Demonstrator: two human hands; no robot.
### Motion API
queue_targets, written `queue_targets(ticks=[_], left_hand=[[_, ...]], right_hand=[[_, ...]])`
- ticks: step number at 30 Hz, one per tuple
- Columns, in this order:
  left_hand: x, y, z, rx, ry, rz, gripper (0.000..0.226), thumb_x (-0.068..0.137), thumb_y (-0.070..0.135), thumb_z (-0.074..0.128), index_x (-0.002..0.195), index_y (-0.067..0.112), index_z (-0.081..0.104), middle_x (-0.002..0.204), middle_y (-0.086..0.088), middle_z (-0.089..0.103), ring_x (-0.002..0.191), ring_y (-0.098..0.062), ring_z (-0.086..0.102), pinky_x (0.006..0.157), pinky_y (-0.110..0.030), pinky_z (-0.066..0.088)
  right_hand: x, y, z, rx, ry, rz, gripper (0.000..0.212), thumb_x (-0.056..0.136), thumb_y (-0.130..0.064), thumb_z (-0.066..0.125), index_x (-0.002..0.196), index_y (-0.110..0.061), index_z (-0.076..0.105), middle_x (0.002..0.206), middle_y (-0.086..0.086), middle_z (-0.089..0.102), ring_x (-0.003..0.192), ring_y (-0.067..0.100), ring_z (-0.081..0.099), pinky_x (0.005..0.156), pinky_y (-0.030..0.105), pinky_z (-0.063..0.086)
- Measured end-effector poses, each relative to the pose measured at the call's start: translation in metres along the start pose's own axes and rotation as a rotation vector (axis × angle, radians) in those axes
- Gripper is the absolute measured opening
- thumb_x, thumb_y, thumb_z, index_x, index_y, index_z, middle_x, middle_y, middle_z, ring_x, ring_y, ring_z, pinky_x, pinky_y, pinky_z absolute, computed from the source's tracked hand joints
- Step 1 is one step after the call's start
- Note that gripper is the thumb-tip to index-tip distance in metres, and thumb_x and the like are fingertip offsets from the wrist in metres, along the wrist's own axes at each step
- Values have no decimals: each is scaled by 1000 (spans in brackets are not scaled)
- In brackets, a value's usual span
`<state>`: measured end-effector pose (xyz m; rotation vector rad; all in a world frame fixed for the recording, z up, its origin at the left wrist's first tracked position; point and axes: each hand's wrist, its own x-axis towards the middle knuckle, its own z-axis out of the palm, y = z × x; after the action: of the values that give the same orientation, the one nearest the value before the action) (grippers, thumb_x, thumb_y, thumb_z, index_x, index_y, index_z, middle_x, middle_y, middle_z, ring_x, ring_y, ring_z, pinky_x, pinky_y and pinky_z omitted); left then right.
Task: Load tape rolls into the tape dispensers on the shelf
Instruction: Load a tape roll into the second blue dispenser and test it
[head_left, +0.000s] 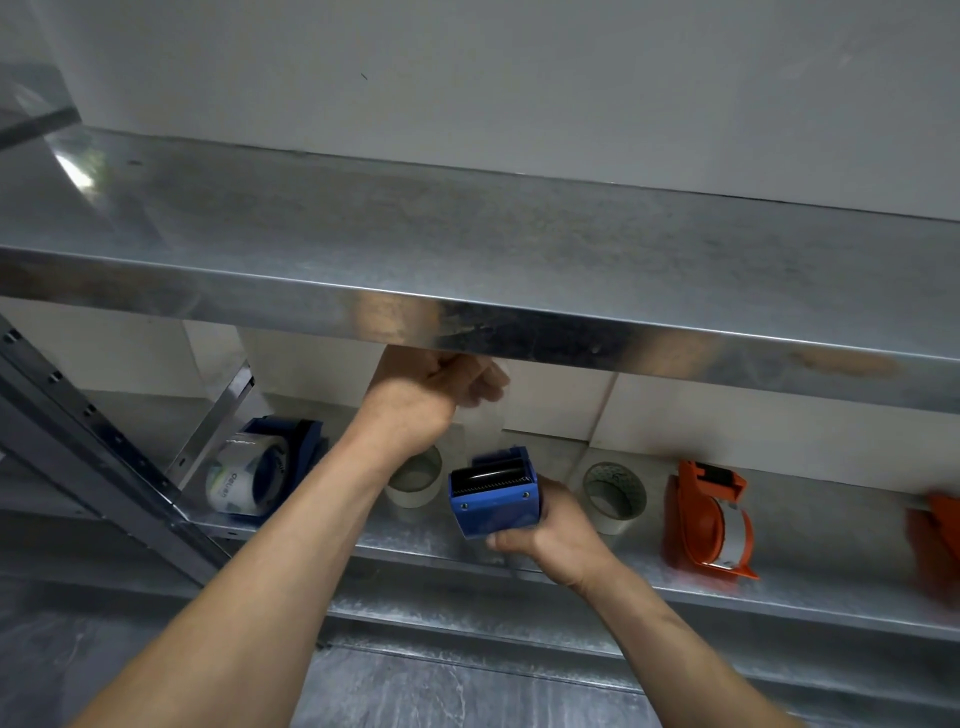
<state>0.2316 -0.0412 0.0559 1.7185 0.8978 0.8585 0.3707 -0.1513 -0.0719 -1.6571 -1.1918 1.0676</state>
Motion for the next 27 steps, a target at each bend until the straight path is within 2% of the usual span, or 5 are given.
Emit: queue_targets(ticks=[7, 11, 16, 22, 27], left_hand=[[-1, 0, 2, -49, 34, -5, 32, 95, 5, 53, 68, 11, 69, 69, 1, 75, 63, -16, 71, 60, -28, 56], [-7, 3, 14, -62, -31, 44, 27, 96, 7, 56, 73, 14, 70, 70, 0, 74, 64, -15, 71, 60, -28, 54], [-13, 7, 20, 6, -133, 108, 18, 94, 5, 58, 85, 18, 66, 74, 3, 74, 69, -9, 72, 63, -15, 52], [-10, 10, 12, 39, -140, 88, 18, 97, 10, 55, 90, 3, 71, 78, 1, 75, 71, -10, 72, 69, -27, 58], [-7, 11, 3, 68, -161, 74, 26, 98, 22, 54, 83, 16, 73, 80, 5, 76, 76, -9, 72, 74, -30, 58]], right_hand=[[-2, 4, 0, 29, 52, -21, 45, 67, 10, 75, 92, -26, 67, 84, -9, 73, 78, 0, 68, 67, 12, 51], [1, 5, 2, 97, 105, -32, 48, 66, 16, 71, 91, -25, 67, 75, -15, 74, 72, -3, 66, 63, 12, 50], [4, 4, 3, 163, 114, -30, 39, 57, -1, 66, 92, -20, 68, 74, -15, 74, 71, -4, 66, 63, 13, 49], [-2, 11, 7, 182, 115, -46, 40, 61, -6, 73, 98, -21, 69, 84, -12, 77, 80, 1, 71, 68, 13, 50], [-2, 10, 11, 146, 134, -86, 45, 66, -11, 84, 107, -21, 68, 93, -11, 77, 90, 5, 71, 75, 15, 52]])
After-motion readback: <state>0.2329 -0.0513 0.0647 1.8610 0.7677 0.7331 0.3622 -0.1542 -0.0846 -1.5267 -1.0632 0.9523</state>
